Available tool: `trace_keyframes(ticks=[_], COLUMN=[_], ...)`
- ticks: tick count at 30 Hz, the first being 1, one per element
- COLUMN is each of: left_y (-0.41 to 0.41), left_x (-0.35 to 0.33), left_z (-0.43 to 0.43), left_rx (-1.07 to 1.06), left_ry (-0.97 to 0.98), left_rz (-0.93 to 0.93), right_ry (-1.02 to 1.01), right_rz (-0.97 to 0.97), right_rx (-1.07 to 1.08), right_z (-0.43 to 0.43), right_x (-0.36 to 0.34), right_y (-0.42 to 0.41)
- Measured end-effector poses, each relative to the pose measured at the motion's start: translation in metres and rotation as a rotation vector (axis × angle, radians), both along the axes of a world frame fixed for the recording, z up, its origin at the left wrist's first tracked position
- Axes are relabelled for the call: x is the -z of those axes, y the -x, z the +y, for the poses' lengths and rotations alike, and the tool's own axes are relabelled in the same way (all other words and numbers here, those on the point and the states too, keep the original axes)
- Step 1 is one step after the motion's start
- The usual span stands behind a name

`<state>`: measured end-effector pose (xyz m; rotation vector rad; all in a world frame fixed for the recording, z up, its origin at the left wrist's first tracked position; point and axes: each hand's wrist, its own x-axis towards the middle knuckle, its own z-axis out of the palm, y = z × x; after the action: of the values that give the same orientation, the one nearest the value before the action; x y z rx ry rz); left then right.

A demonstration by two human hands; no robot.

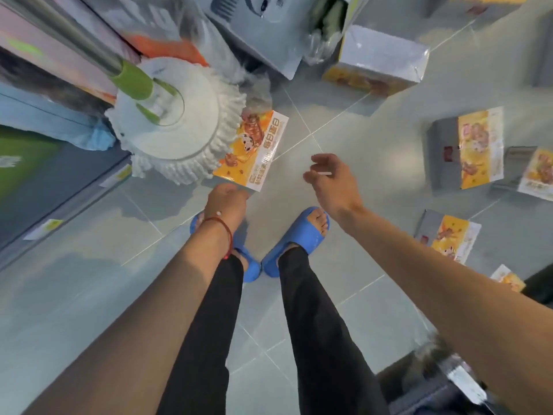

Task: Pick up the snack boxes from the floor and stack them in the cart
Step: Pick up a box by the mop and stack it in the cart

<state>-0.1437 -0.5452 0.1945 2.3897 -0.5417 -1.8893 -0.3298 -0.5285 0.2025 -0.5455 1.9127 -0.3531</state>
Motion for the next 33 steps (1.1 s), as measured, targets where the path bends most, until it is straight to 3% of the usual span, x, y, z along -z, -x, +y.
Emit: trace_keyframes(ticks=[8,14,19,26,33], left_y=[-0.010,-0.013,-0.009,-0.011,-0.020], left_x=[0.137,0.216,0.244,0.261,0.244], left_z=[-0.019,-0.023,-0.024,-0.027,-0.021], left_rx=[-0.088,-0.271,-0.450,-0.469,-0.498], left_ry=[-0.068,-0.062,-0.051,-0.068,0.033], left_rz=[-0.105,-0.167,-0.010,0.135,0.027], right_ry=[0.082,0.149,0.177,0.117,0.011], right_rz=[0.113,0.147,0.176,0.099,0.114], right_rx=[-0.287,-0.424,-0.476,-0.405,-0.322], right_z=[-0.051,-0.074,-0.087,-0.113,-0.094], right_x=[0.139,0.212,0.251,0.270,0.256], right_y=[-0.013,-0.017,-0.012,-0.012,-0.009])
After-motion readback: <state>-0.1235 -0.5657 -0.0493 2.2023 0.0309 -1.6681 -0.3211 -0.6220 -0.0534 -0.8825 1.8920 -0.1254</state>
